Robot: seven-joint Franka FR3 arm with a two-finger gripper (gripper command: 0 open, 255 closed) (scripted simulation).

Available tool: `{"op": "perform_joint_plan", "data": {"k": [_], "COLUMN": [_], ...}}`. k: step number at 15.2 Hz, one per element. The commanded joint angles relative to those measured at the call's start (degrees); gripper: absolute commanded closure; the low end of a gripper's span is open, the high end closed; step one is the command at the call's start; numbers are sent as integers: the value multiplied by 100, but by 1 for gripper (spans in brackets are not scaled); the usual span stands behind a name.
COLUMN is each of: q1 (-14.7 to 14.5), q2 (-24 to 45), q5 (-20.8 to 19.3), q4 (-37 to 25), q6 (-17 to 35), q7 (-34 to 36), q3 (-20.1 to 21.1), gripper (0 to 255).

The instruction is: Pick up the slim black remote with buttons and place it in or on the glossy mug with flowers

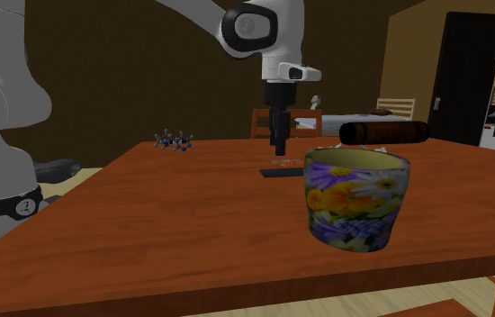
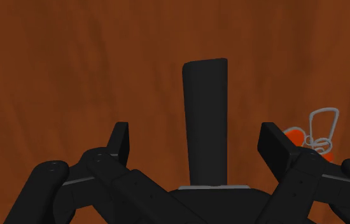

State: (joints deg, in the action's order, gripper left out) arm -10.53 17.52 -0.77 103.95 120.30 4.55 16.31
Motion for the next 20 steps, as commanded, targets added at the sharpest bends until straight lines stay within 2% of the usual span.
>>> {"op": "perform_joint_plan", "data": {"k": [1,3,11,19,20], "q1": [-129,-255,-306,-306,-306], "q2": [456,879,1139,1139,1139], "q5": [-118,-220,-294,-294,-294], "q4": [-475,-926,-711,-712,-712], "q6": [-25,-58,412,411,411], "q7": [65,99,144,144,144], "q3": [22,25,-13,-14,-14], "gripper": [0,0,0,0,255]}}
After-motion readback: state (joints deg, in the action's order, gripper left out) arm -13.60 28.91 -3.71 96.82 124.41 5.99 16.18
